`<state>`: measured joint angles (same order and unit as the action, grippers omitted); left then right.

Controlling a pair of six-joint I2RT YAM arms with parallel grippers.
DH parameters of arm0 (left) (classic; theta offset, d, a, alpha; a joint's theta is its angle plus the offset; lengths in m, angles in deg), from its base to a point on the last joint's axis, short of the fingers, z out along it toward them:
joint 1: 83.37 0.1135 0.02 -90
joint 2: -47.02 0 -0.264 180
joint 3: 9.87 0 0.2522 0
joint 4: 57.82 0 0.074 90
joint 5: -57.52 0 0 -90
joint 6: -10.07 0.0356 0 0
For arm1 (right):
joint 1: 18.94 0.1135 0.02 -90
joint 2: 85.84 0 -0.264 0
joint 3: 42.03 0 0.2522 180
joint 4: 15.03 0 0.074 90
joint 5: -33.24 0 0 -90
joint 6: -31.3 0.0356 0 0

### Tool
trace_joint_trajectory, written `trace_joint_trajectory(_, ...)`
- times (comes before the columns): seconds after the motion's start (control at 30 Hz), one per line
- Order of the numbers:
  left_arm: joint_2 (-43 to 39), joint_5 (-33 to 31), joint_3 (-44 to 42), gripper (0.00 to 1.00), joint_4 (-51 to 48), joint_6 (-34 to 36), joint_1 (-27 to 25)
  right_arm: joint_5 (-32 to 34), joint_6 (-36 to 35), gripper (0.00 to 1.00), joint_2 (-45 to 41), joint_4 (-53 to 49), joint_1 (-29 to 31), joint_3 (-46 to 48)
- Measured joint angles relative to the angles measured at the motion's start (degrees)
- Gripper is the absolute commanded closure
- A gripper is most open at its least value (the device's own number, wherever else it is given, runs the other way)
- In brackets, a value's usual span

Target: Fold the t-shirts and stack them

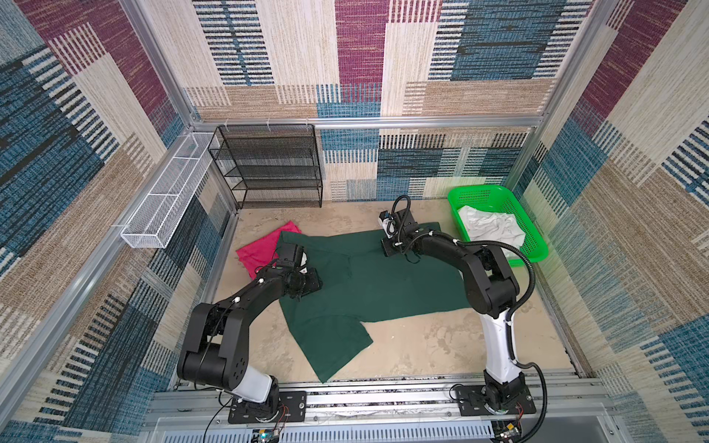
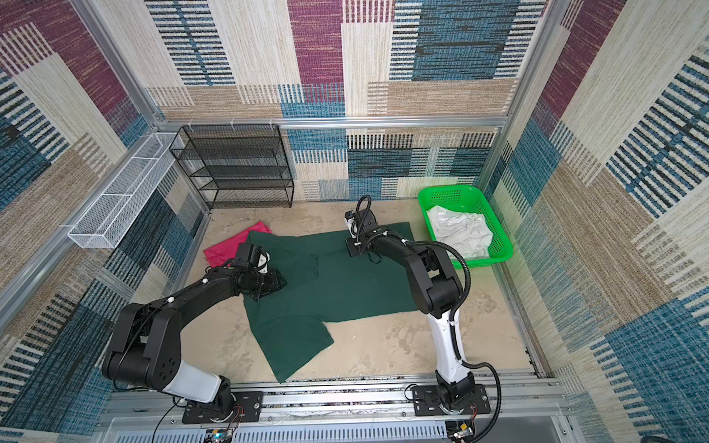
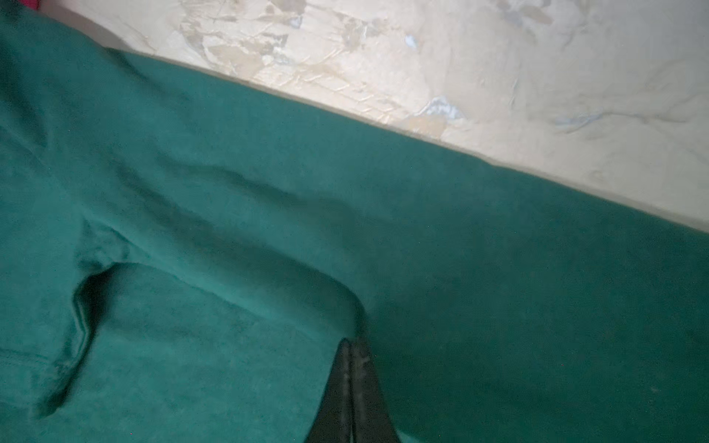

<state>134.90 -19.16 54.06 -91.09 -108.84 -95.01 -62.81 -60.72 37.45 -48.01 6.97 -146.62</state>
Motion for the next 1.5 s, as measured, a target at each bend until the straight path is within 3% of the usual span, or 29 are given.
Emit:
trace_joint_trajectory(0.17, 0.52, 0.17, -0.02, 0.54, 0.15, 0.02, 0.0, -0.59, -0.22, 0.9, -0.96, -0.44, 0.0, 1.99)
trace_joint_trajectory(0.37, -0.02, -0.66, -0.17, 0.54, -0.52, 0.17, 0.0, -0.72, -0.35, 0.65, -4.74, -0.55, -0.02, 5.92)
trace_joint_trajectory(0.57, -7.26, -4.52, -3.3, 0.54, -6.56, -1.36, -0.61, 0.68, 1.88, 0.59, -12.87, 0.28, -0.07, 14.4)
trace_joint_trajectory(0.87, -19.63, -7.23, -13.55, 0.55, -19.28, -10.51, -13.64, -0.55, 14.51, 0.5, -26.14, 0.11, -0.04, 32.83)
trace_joint_trajectory(1.1, -18.97, -8.46, -17.86, 0.53, -21.68, -16.37, -20.2, -2.08, 19.91, 0.48, -29.79, 0.02, -0.02, 40.26)
trace_joint_trajectory(1.3, -12.61, -8.28, -15.32, 0.53, -22.82, -17.79, -19.15, -1.16, 21.53, 0.48, -31.06, 0.02, -0.22, 40.98)
trace_joint_trajectory(1.5, -7.56, -8.79, -11.06, 0.53, -24.3, -16.92, -12.02, -0.85, 22.95, 0.45, -33.35, -0.13, -1.6, 41.24)
